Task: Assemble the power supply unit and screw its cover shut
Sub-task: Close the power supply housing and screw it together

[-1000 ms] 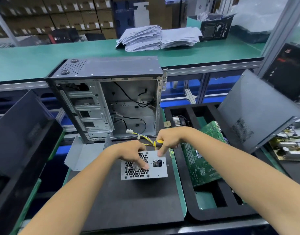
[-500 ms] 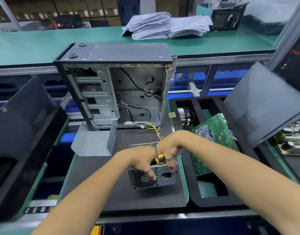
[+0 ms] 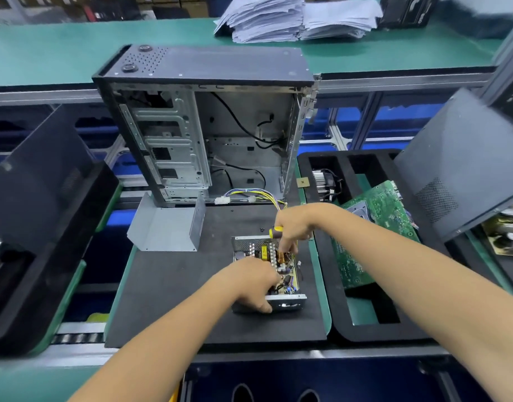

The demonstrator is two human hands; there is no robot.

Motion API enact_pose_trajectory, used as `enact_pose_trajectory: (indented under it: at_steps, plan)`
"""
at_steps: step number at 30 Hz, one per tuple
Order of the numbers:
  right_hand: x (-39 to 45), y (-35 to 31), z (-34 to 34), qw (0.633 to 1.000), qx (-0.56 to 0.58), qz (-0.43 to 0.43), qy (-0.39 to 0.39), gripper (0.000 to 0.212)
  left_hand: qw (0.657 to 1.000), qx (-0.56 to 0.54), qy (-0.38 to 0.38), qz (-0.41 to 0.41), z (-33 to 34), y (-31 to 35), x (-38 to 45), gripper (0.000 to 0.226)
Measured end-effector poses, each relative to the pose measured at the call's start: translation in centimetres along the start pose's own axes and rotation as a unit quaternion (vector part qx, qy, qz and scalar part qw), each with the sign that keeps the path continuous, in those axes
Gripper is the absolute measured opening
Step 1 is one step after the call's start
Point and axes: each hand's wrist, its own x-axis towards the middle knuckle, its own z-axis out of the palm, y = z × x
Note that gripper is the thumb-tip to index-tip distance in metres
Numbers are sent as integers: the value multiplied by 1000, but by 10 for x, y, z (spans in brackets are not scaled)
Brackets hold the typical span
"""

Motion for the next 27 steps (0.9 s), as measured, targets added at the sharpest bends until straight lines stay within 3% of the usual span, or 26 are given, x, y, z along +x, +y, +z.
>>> enact_pose_trajectory:
  at_steps: [4, 7, 9, 13, 19, 24, 27]
  plan:
    - [11, 3, -8, 986, 10, -3, 167, 25, 989, -136, 53, -32, -19, -19, -1, 49]
    - [16, 6, -14, 969, 9, 7, 246, 31, 973, -129, 168, -90, -43, -48, 5, 33]
    - [19, 9, -21, 959, 17, 14, 284, 36, 959, -136, 195, -156, -52, -71, 12, 23]
    - [31, 24, -30, 946, 69, 33, 316, 35, 942, -184, 172, -222, -45, -100, 36, 12]
    - [55, 48, -28, 919, 142, 42, 364, 31, 945, -228, 72, -223, -31, -116, 84, 10]
    - [66, 57, -27, 933, 126, 44, 335, 20, 956, -191, 32, -222, -25, -110, 110, 33]
    - [72, 59, -27, 935, 128, 37, 328, 21, 962, -166, 22, -217, -23, -107, 117, 33]
